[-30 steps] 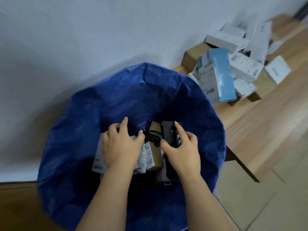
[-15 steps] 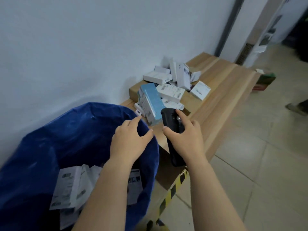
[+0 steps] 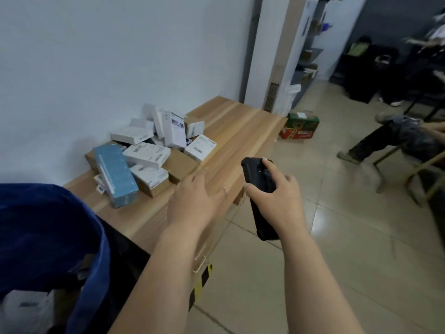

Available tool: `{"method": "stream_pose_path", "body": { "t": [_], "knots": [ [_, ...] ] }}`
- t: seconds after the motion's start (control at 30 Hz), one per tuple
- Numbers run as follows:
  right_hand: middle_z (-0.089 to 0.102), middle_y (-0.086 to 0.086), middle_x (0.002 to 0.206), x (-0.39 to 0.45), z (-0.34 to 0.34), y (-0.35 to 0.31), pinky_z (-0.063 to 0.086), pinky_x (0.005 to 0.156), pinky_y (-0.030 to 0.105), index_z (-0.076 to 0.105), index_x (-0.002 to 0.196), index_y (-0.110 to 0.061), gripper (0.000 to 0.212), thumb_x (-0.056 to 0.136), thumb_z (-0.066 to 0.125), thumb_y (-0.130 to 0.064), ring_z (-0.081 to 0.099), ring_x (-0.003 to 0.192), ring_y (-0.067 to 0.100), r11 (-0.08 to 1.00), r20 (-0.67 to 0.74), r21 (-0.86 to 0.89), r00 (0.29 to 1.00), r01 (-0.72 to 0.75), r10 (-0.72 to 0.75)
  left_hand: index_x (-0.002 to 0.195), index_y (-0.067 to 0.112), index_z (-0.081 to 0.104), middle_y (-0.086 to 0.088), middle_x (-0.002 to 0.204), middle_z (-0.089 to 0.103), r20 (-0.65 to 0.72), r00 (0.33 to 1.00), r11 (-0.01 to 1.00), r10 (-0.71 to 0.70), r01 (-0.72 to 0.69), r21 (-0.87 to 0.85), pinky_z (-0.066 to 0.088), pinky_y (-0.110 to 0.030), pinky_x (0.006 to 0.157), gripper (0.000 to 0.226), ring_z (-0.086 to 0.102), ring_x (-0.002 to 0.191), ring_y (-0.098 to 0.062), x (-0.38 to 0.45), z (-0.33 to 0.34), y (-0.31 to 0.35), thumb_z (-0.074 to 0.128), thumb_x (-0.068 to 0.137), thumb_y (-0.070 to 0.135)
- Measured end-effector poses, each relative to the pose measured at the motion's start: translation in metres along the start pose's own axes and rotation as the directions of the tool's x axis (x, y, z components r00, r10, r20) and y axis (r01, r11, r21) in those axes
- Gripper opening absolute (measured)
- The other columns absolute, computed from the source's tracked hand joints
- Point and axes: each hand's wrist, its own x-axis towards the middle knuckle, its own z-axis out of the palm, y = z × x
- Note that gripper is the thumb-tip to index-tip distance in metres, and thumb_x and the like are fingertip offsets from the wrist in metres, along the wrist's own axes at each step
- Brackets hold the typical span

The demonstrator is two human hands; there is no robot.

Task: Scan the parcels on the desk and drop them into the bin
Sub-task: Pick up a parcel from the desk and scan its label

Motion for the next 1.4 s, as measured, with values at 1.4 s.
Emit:
{"method": "stream_pose_path", "body": {
  "t": [1.4],
  "knots": [
    [0.039, -0.011, 0.126, 0.565, 0.035, 0.013, 0.041, 0.073, 0.025, 0.037, 0.144, -0.054, 0.07, 0.083, 0.069, -0.043, 0.051, 0.096, -0.003, 0.986, 0.331, 0.079, 0.929, 0.148, -0.166, 0.148, 0.027, 0.04, -0.005, 0.147, 0.043, -0.327, 0.856, 0.914, -0.4, 0.4, -0.069, 0.031, -0.042, 0.108, 0.064, 0.035, 0.135, -0.031, 0.462, 0.112, 0.116, 0.052, 0.091, 0.053]
  ]
}}
